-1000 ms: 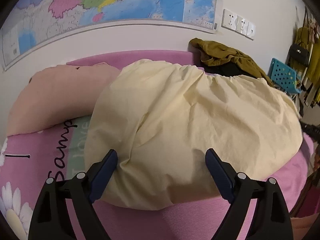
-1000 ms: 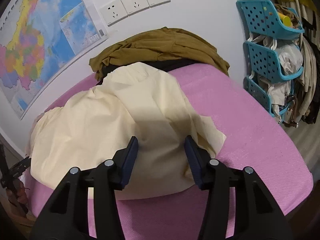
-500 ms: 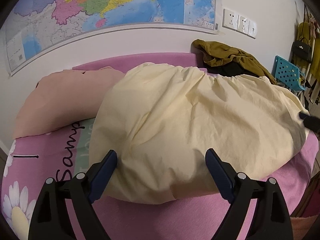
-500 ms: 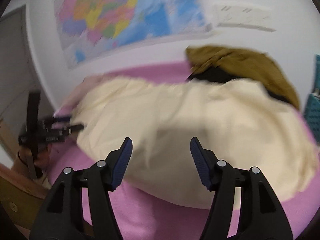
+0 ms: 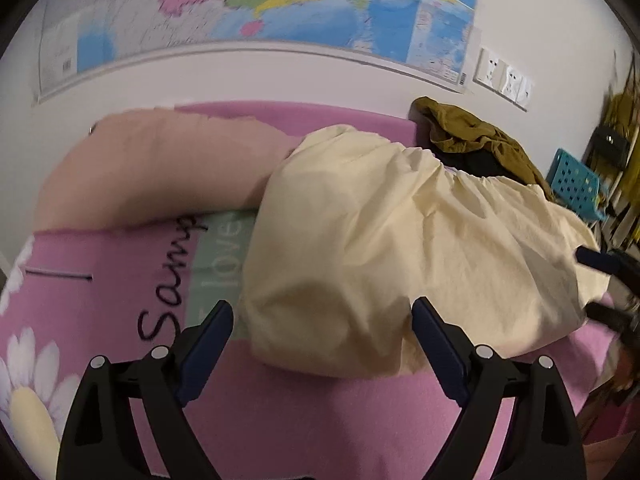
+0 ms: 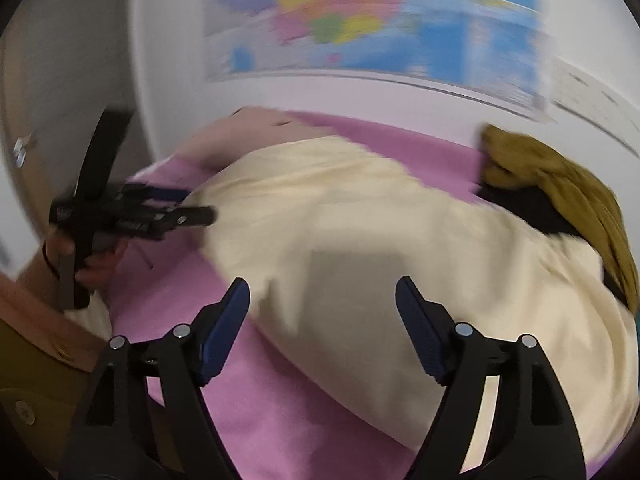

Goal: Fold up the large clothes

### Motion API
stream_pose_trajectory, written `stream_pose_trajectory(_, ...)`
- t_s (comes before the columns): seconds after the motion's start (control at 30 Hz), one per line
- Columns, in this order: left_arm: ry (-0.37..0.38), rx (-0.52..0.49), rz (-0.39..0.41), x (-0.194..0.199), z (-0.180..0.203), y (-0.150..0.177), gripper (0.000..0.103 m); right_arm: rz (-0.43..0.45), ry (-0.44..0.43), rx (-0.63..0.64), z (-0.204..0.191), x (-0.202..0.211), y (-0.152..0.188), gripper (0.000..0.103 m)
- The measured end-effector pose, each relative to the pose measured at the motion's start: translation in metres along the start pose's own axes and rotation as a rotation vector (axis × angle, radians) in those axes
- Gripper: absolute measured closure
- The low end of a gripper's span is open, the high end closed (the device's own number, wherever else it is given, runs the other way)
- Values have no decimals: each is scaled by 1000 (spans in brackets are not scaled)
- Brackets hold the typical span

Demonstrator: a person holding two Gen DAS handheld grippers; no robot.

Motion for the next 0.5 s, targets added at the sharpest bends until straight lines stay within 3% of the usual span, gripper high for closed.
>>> stream_pose_trajectory(0.17,-26,3,3,7,-3,5,16,-36,22,248,-52,-34,4,25)
stream_pose_trajectory(0.3,9,62,-6,16,-13,10,16,-35,141,430,-71,-55,15,25)
stream_pose_trajectory(0.4,107,104,-14,23,-14,16,16,-27,170,430,-66,-60,19,39)
stream_pose_trajectory(0.47,191,126,-32,23,-8,21,16,-29,143,379,-57,-59,13,55)
stream_pose_trajectory(0.5,225,132,-39,22,-5,23,16,-24,125,349,-53,-55,8,68)
Point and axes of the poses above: each gripper's, at about its wrist camera, not at the fingertips, and x roughly against the way its jaws point, z to its right, y to its underside, the point moved 4 cm from there along -x, roughly the way its jaws point, and after that the axes turned 12 degrees about y, right-handed, at the moved point
